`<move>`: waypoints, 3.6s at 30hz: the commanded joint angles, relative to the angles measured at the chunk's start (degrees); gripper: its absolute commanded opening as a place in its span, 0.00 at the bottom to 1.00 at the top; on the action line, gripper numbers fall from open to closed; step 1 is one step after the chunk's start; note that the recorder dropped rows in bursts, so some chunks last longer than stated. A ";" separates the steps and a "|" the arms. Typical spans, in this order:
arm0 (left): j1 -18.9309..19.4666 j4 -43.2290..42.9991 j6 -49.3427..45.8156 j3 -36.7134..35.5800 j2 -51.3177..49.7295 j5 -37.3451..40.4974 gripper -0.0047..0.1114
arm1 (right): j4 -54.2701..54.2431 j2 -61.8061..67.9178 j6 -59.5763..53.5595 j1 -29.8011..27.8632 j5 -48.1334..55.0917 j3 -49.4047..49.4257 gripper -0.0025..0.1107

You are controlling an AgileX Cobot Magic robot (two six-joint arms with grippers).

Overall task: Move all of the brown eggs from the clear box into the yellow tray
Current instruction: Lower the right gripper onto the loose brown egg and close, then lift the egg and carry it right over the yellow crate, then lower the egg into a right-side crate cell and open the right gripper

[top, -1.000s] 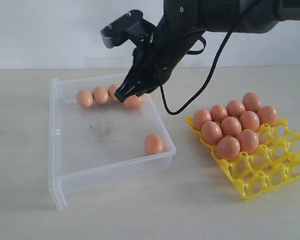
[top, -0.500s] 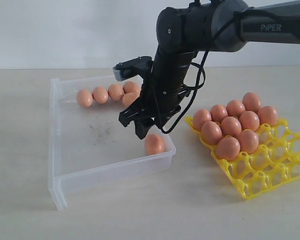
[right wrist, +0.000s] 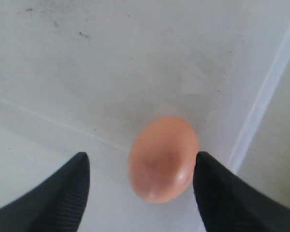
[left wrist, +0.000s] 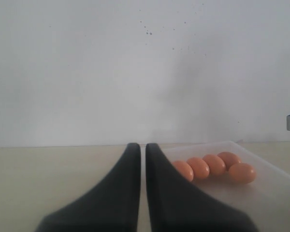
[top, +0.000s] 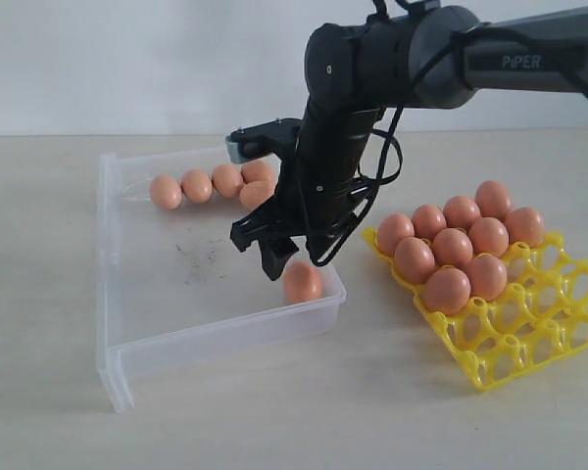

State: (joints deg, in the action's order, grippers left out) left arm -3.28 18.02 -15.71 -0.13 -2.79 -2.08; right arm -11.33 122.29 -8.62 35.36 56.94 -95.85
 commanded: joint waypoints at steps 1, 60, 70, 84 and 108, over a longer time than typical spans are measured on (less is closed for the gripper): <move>-0.16 0.26 -0.26 0.13 -0.23 -0.90 0.07 | 0.24 2.45 0.64 -0.12 0.20 -0.26 0.57; -0.16 0.26 -0.26 0.13 -0.23 -0.90 0.07 | 25.79 -26.18 17.45 -33.30 -126.91 85.76 0.02; -0.16 0.26 -0.26 0.13 -0.23 -0.90 0.07 | 34.80 -13.53 14.89 -37.11 -126.91 78.49 0.02; -0.16 0.26 -0.26 0.13 -0.23 -0.90 0.07 | 31.58 -11.77 13.16 -37.11 -126.91 76.24 0.02; -0.16 0.26 -0.26 0.13 -0.23 -0.90 0.07 | 32.74 -9.30 14.58 -37.11 -126.91 74.49 0.55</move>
State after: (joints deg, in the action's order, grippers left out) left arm -3.28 18.02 -15.71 -0.13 -2.79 -2.08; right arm 20.68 114.57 6.81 -1.29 -70.18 -21.43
